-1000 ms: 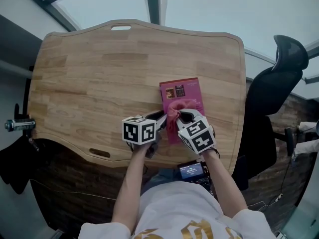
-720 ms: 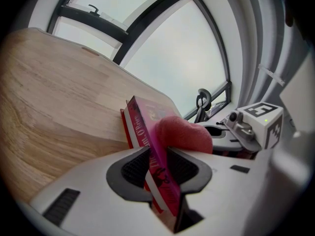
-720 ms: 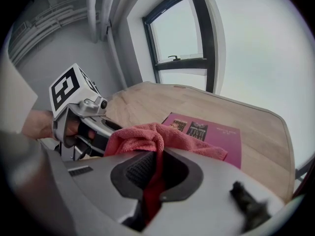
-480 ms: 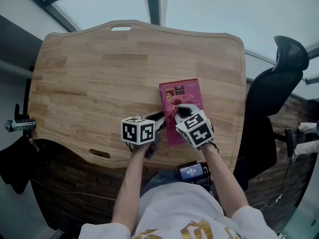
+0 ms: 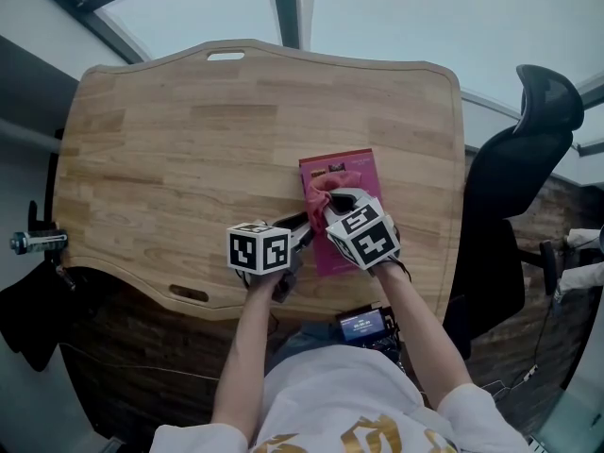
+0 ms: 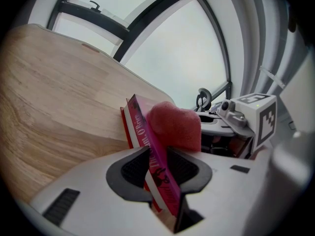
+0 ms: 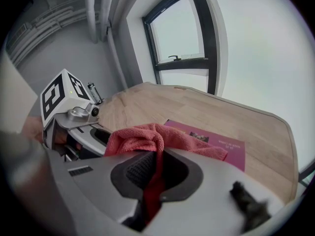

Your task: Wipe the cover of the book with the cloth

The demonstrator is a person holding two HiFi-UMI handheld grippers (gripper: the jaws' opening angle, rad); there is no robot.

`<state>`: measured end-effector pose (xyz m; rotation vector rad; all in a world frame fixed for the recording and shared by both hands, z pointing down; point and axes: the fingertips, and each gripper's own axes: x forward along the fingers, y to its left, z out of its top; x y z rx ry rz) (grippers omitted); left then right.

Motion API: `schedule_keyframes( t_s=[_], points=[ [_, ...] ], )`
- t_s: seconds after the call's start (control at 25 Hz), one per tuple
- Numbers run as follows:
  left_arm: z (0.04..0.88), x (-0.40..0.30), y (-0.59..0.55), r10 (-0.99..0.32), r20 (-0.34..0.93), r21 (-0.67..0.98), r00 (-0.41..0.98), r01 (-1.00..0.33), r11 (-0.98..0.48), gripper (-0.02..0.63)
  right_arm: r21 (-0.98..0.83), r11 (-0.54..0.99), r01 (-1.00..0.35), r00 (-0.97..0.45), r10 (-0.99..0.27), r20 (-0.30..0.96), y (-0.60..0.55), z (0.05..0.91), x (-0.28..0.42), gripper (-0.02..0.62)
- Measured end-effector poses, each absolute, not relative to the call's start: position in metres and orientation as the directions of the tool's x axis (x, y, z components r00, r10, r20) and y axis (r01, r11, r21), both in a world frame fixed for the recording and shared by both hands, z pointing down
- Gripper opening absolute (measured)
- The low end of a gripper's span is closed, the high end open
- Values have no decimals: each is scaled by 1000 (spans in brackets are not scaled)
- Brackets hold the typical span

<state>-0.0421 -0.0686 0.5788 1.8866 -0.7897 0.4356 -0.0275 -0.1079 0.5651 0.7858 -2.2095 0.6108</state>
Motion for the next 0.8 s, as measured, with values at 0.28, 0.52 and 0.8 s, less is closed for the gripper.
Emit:
schedule_keyframes(
  t_s=[0.28, 0.52, 0.8],
  points=[
    [579, -43, -68, -325, 613, 664, 720, -693, -281, 121, -190, 712, -676, -570, -341, 748, -116, 565, -32, 40],
    [579, -42, -68, -328, 612, 662, 720, -693, -286, 121, -177, 719, -672, -568, -348, 746, -123, 566, -35, 40],
    [579, -42, -68, -331, 616, 658, 715, -698, -284, 121, -175, 726, -665, -572, -345, 744, -127, 566, -37, 40]
  ],
)
